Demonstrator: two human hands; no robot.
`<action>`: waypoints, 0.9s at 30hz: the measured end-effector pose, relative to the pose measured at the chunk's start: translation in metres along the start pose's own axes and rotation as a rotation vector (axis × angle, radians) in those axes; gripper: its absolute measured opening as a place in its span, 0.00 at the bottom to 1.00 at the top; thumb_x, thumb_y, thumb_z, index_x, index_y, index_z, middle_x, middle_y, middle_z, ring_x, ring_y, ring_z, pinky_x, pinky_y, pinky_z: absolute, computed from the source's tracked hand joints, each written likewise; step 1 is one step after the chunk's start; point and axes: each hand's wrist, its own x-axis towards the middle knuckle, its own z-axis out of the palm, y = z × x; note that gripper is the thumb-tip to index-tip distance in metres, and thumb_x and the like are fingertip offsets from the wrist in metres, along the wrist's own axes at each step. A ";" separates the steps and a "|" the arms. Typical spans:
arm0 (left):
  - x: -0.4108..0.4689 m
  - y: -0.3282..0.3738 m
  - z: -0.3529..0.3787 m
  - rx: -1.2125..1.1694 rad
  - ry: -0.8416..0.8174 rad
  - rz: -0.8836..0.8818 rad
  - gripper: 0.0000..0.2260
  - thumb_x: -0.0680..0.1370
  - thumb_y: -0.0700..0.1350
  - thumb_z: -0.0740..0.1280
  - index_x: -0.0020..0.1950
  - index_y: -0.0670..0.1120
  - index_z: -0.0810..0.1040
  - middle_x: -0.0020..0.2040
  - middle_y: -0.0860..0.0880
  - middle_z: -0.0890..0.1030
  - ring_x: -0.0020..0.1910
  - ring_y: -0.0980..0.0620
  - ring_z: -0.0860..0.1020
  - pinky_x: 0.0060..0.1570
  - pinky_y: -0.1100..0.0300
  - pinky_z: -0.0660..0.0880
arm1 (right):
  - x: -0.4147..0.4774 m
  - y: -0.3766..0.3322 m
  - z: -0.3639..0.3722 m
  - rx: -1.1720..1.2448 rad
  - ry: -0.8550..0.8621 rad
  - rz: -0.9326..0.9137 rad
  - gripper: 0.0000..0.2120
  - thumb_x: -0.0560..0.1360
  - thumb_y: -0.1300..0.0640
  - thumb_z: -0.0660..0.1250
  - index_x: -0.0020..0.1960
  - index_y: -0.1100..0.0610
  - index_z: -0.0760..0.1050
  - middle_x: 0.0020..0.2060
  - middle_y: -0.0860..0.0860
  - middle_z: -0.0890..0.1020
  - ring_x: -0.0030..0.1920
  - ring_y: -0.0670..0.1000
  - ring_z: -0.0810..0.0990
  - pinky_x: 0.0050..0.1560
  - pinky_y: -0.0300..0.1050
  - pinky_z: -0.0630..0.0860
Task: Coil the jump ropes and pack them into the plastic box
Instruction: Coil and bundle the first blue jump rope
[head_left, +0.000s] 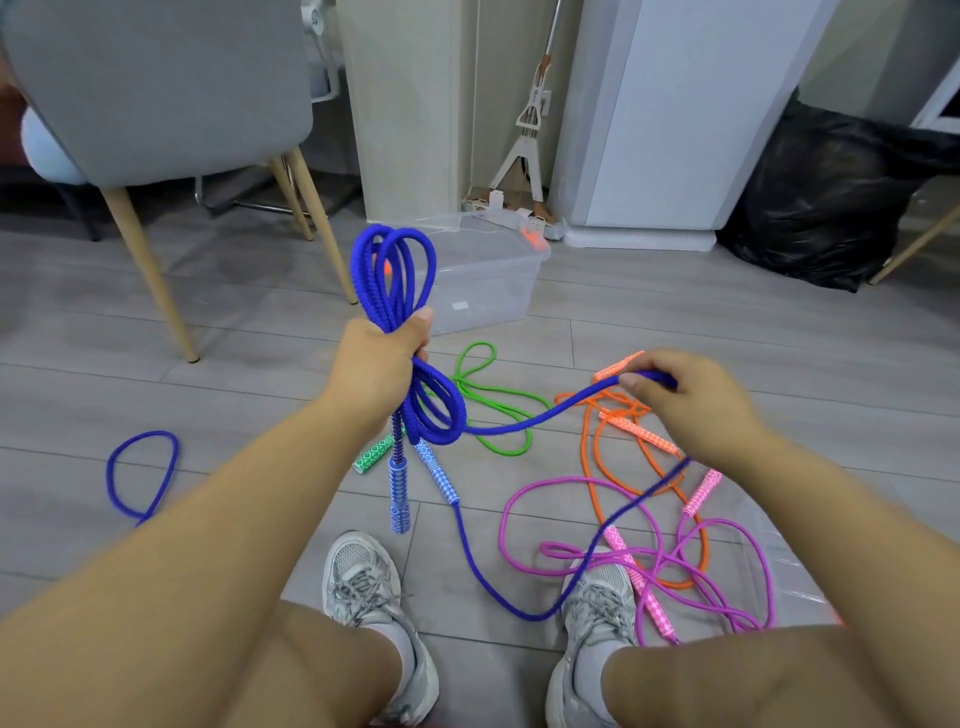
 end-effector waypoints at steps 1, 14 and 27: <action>-0.002 -0.001 0.002 0.004 -0.025 -0.006 0.14 0.79 0.45 0.64 0.34 0.44 0.73 0.30 0.48 0.73 0.29 0.53 0.71 0.33 0.61 0.71 | -0.002 -0.011 0.002 0.052 -0.038 -0.041 0.03 0.76 0.59 0.65 0.45 0.55 0.78 0.33 0.47 0.77 0.34 0.42 0.74 0.35 0.27 0.66; -0.027 -0.011 0.036 -0.010 -0.310 -0.070 0.10 0.79 0.43 0.64 0.42 0.39 0.78 0.29 0.48 0.81 0.31 0.50 0.81 0.36 0.57 0.77 | -0.008 -0.083 0.029 0.481 -0.103 0.034 0.09 0.77 0.57 0.64 0.38 0.54 0.78 0.29 0.50 0.71 0.31 0.45 0.67 0.30 0.31 0.65; -0.034 -0.007 0.044 -0.235 -0.387 -0.243 0.13 0.79 0.51 0.62 0.42 0.43 0.75 0.27 0.50 0.73 0.25 0.50 0.73 0.41 0.48 0.76 | -0.002 -0.077 0.032 0.472 -0.007 0.103 0.09 0.76 0.54 0.66 0.37 0.49 0.76 0.27 0.44 0.73 0.27 0.39 0.71 0.31 0.29 0.67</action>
